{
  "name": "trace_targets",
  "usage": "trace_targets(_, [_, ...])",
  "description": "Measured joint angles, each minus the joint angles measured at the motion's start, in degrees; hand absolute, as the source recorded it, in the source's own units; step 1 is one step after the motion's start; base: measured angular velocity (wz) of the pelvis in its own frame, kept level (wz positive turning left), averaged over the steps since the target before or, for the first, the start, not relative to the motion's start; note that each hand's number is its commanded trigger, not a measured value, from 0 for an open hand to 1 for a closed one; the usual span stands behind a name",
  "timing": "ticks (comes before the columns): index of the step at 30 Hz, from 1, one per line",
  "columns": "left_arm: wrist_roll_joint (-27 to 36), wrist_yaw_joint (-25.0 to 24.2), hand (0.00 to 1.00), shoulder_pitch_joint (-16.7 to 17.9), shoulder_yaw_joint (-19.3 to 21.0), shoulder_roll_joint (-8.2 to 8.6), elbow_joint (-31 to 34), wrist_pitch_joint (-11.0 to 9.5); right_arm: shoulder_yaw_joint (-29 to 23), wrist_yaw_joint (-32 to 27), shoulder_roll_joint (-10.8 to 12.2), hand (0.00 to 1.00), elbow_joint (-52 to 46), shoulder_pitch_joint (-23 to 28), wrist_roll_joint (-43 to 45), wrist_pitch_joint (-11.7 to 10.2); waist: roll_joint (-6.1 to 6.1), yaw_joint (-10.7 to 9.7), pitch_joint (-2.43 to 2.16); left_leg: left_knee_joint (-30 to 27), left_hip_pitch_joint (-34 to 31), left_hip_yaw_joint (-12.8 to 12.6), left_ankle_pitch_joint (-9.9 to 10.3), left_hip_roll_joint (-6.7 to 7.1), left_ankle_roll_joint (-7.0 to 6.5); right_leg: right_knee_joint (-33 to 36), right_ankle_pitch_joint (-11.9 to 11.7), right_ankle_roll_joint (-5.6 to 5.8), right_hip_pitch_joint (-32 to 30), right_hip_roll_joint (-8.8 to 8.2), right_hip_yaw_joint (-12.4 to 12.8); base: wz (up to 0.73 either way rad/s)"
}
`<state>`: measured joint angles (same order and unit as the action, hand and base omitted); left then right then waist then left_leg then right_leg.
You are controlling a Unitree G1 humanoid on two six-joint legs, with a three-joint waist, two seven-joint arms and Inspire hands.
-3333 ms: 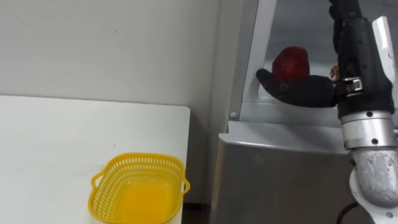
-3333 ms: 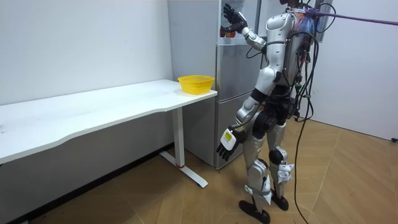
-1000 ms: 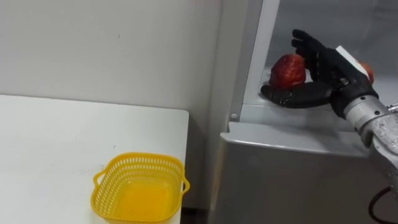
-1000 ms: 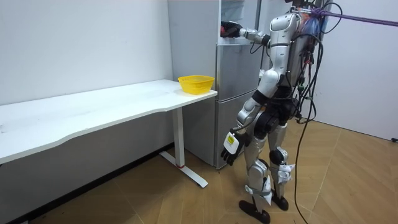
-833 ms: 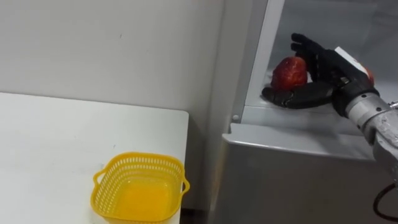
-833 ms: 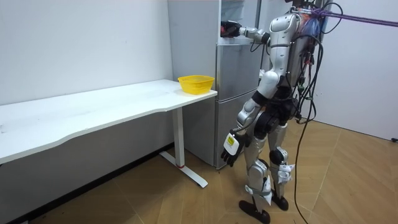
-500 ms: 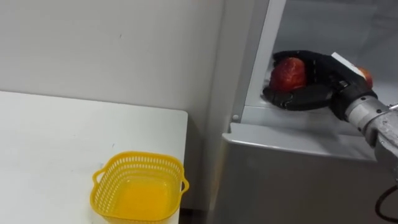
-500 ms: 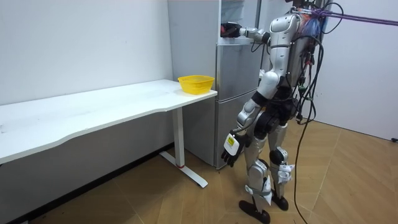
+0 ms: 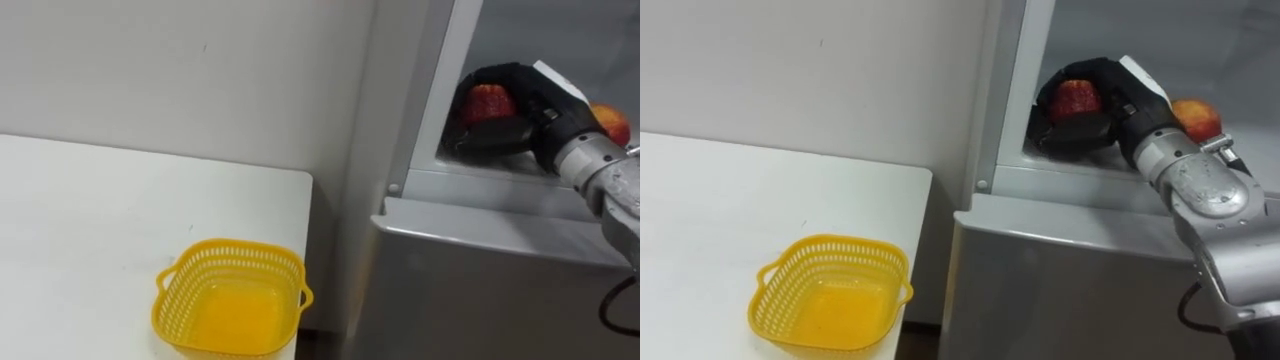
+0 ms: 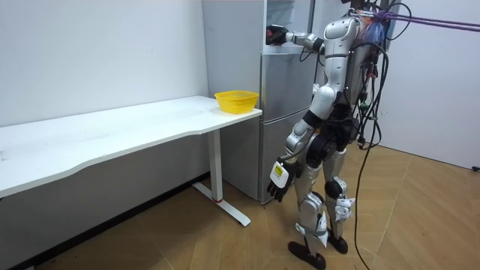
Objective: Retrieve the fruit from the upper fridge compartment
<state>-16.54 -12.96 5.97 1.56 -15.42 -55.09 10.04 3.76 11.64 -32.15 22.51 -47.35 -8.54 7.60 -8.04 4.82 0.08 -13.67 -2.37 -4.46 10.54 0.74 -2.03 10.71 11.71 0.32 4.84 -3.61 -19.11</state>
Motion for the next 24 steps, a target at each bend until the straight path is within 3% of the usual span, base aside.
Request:
trace_targets(9, [-0.01, 1.26, 0.0, -0.17, 0.14, 0.27, -0.18, 0.26, 0.01, -0.4, 0.01, 1.0, -1.41, 0.02, 2.2, 1.29, 0.09, 0.12, -0.09, 0.02, -0.04, 0.04, 0.0, -0.01, 0.01, -0.04, 0.0, 0.0, -0.12, 0.04, 0.27, 0.0])
trace_targets(12, [0.06, 1.53, 0.0, -0.17, 0.13, 0.29, -0.16, 0.37, 0.09, -0.42, 0.07, 1.0, -1.58, 0.05, 2.73, 1.33, 0.33, 0.11, -0.31, 0.01, 0.01, -0.07, 0.0, 0.0, 0.0, 0.02, 0.0, 0.0, -0.1, 0.0, 0.53, 0.0])
trace_targets(16, [0.29, 2.79, 0.0, -0.16, -0.03, 0.78, -0.22, 0.27, 0.12, -2.74, 0.81, 1.0, -4.23, 1.42, 3.95, 1.91, 1.17, 0.1, -0.74, -0.15, 0.42, -0.13, -0.02, 0.05, -0.02, 0.02, 0.0, 0.0, 0.31, -0.35, 0.48, 0.0])
trace_targets(20, [0.75, 4.3, 0.0, -0.1, -0.66, 1.04, -0.62, -1.1, 0.11, -6.92, 1.88, 1.0, -10.48, 3.78, 4.87, 1.84, 2.49, -0.48, -0.4, 0.0, 0.66, -0.12, -0.02, 0.0, -0.02, -0.05, 0.0, 0.01, 0.71, -0.28, 0.06, 0.0])
trace_targets(24, [1.31, 6.05, 0.0, 0.09, -0.65, 1.72, -1.59, -1.86, -0.12, -11.72, 3.9, 1.0, -19.04, 7.7, 9.05, 1.78, 3.73, -1.23, -0.76, 0.14, 0.7, -0.23, -0.03, 0.01, -0.01, 0.02, 0.0, 0.01, 0.73, -0.28, 0.12, 0.0])
